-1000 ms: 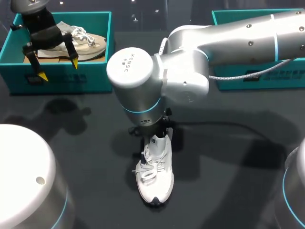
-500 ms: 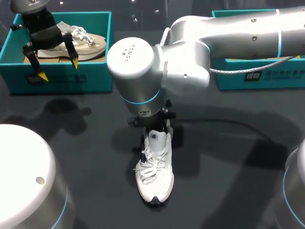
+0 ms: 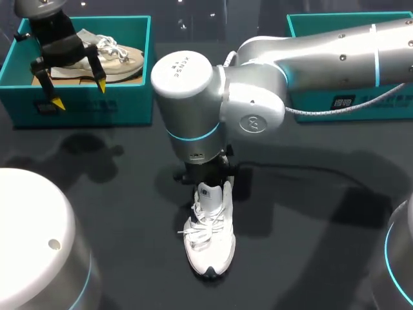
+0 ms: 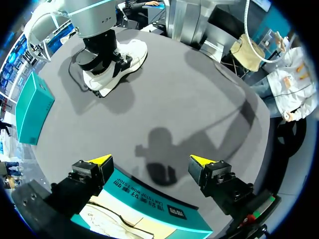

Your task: Take the shoe out of the shoebox, open the shoe tongue, remove and reinsert the insole, then place the shoe into the shoebox

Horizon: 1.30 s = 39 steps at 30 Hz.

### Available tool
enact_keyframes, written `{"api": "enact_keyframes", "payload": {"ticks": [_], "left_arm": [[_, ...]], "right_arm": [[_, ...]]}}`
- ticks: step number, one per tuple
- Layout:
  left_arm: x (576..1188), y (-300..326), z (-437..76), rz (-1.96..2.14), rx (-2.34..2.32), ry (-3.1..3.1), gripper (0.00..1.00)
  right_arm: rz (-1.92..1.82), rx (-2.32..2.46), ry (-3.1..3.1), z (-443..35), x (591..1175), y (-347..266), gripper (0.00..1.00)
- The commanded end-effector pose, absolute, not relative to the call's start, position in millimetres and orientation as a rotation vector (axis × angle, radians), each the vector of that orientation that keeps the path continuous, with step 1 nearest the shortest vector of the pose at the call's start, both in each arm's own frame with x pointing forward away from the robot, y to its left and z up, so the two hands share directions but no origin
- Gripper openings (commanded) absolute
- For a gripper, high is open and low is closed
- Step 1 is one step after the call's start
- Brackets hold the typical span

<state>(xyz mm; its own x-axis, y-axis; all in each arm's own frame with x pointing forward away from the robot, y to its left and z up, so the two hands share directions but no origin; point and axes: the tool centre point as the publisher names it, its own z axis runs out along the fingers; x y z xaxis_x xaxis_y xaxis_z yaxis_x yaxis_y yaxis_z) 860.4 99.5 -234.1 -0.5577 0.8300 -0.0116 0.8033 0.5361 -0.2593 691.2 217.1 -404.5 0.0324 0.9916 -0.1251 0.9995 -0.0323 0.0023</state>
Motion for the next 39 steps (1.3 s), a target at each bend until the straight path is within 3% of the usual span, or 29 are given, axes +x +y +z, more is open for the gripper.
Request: {"api": "enact_keyframes", "payload": {"ticks": [1,10,16,27,39], "left_arm": [[861,100,-234,0.355,-1.417,-2.651,1.00],[861,100,-234,0.355,-1.417,-2.651,1.00],[861,100,-234,0.355,-1.417,-2.651,1.00],[861,100,-234,0.355,-1.417,-2.651,1.00],[861,100,-234,0.355,-1.417,-2.651,1.00]], "right_arm": [[-0.064,2.497,1.696,-439,667,215,0.00],[0.142,2.290,1.714,-368,698,221,0.00],[0.198,2.226,1.711,-350,723,219,0.00],[0.252,2.216,1.644,-358,744,217,0.00],[0.252,2.211,1.587,-413,762,214,0.00]]}}
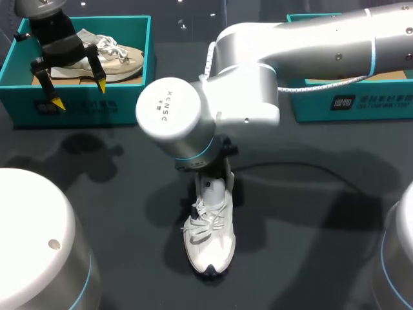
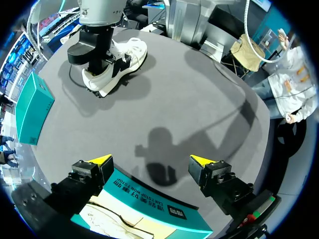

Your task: Take the shoe out of the shoebox, open the shoe tongue, remove and reinsert the insole, then place the shoe into the shoebox

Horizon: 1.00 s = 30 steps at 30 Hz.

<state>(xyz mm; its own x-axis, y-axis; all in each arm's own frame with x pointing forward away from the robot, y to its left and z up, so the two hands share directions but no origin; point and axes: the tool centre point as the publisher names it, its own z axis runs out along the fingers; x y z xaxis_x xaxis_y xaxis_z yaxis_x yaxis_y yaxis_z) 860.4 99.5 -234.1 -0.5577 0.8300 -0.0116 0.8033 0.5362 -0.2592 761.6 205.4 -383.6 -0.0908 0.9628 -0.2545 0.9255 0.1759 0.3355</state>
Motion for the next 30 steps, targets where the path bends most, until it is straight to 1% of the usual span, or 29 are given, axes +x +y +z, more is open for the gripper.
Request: {"api": "enact_keyframes", "payload": {"ticks": [1,7,15,18,23,26,30], "left_arm": [[861,100,-234,0.355,-1.417,-2.651,1.00],[861,100,-234,0.355,-1.417,-2.651,1.00],[861,100,-234,0.355,-1.417,-2.651,1.00],[861,100,-234,0.355,-1.417,-2.651,1.00],[861,100,-234,0.355,-1.417,-2.651,1.00],[861,100,-234,0.355,-1.417,-2.651,1.00],[861,100,-234,0.355,-1.417,-2.651,1.00]], "right_arm": [[0.259,2.221,1.592,-418,761,214,0.00],[0.203,2.287,1.612,-440,755,210,0.00],[0.059,2.390,1.677,-455,711,205,0.00],[0.065,2.431,1.688,-455,693,203,0.00],[0.159,2.368,1.680,-421,691,211,0.00],[0.233,2.282,1.686,-399,704,215,0.00],[0.303,2.215,1.689,-384,722,217,0.00]]}}
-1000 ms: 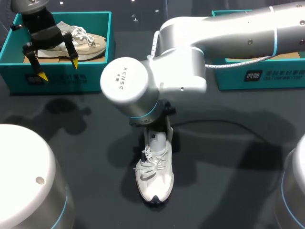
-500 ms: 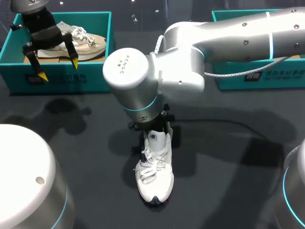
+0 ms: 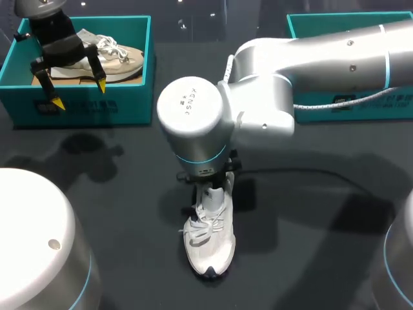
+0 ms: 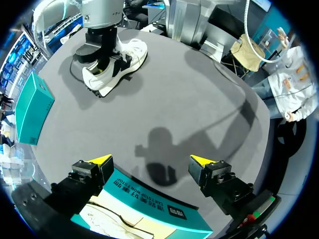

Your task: Take the shoe out of the shoebox, open the shoe tongue, remove and reinsert the insole, then place the shoe into the shoebox

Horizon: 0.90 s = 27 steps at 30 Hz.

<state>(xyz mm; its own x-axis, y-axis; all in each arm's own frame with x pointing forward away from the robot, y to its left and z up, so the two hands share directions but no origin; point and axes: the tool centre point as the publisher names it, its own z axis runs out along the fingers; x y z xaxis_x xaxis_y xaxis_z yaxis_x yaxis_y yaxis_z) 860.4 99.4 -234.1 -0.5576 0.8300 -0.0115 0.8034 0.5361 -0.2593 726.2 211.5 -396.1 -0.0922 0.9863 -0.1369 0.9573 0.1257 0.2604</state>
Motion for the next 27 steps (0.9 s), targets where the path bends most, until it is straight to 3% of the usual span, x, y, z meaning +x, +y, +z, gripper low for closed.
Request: {"api": "enact_keyframes", "payload": {"ticks": [1,16,27], "left_arm": [[861,100,-234,0.355,-1.417,-2.651,1.00],[861,100,-234,0.355,-1.417,-2.651,1.00],[861,100,-234,0.355,-1.417,-2.651,1.00]], "right_arm": [[0.330,2.207,1.690,-381,727,218,0.00],[0.416,2.125,1.610,-384,772,217,0.00],[0.253,2.218,1.680,-447,769,211,0.00]]}}
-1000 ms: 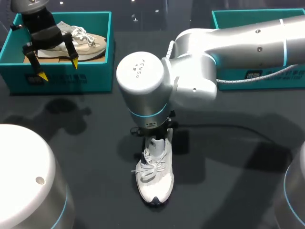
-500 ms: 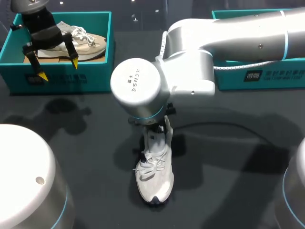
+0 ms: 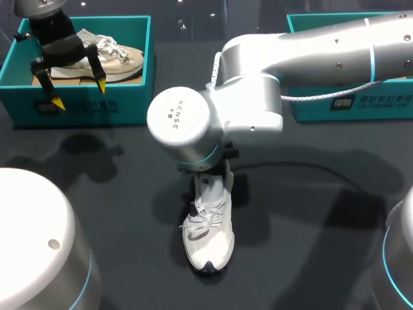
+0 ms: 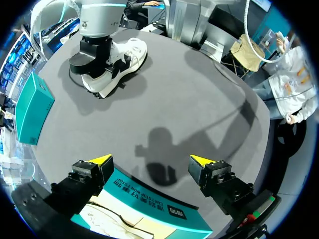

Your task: Take the shoe out of the shoebox, open the shoe tongue, remove and reinsert the insole, then place the shoe into the shoebox

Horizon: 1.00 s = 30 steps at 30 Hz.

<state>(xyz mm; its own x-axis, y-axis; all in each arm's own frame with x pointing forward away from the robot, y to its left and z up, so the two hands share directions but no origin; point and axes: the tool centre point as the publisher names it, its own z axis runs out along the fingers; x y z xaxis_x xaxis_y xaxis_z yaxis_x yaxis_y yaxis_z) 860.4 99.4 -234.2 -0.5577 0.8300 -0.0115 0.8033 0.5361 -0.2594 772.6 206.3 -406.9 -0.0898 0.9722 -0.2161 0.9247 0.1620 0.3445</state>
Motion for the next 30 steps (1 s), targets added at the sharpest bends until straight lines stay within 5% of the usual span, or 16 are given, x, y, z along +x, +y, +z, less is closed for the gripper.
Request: {"api": "enact_keyframes", "payload": {"ticks": [1,15,30], "left_arm": [[861,100,-234,0.355,-1.417,-2.651,1.00],[861,100,-234,0.355,-1.417,-2.651,1.00],[861,100,-234,0.355,-1.417,-2.651,1.00]], "right_arm": [[0.227,2.229,1.685,-449,766,212,0.00],[0.156,2.304,1.779,-417,700,208,0.00],[0.367,2.110,1.796,-357,734,215,0.00]]}}
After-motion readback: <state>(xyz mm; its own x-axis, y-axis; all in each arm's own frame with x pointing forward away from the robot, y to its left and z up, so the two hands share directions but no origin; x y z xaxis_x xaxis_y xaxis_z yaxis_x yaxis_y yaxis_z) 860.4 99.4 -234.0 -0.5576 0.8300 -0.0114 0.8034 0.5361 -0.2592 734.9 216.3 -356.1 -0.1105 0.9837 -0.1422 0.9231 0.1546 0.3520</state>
